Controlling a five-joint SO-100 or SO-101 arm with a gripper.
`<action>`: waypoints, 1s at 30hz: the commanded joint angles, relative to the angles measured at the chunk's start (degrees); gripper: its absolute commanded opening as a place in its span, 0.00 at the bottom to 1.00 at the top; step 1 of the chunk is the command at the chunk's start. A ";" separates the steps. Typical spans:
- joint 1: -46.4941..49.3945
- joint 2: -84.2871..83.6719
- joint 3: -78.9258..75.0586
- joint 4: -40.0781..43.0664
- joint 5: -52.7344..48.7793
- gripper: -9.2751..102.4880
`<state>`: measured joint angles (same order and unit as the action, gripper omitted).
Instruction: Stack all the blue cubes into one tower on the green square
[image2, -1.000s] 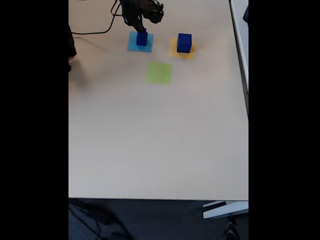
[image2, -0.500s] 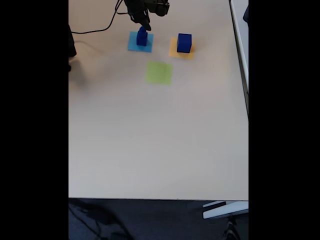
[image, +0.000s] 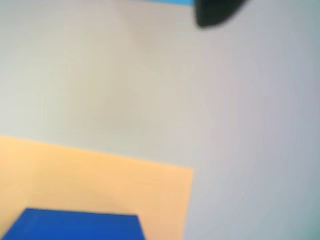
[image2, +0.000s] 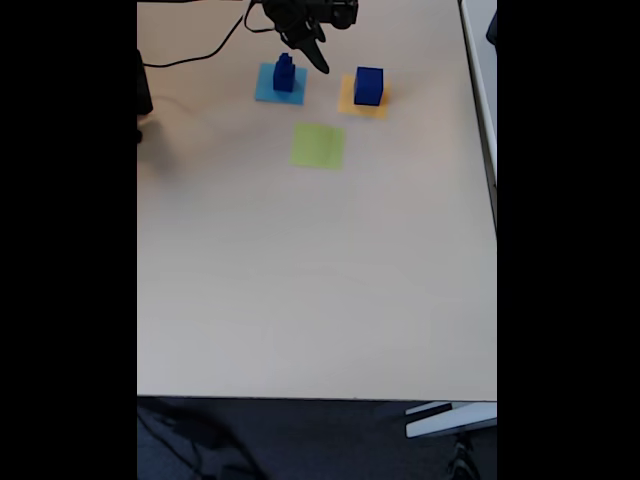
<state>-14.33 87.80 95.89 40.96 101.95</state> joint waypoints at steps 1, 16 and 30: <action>-0.79 0.00 -3.52 -1.32 3.52 0.40; 1.76 -8.96 -12.04 -5.45 -2.29 0.63; 1.49 -23.82 -22.41 -13.01 -2.55 0.63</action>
<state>-11.87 64.07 77.17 30.76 98.17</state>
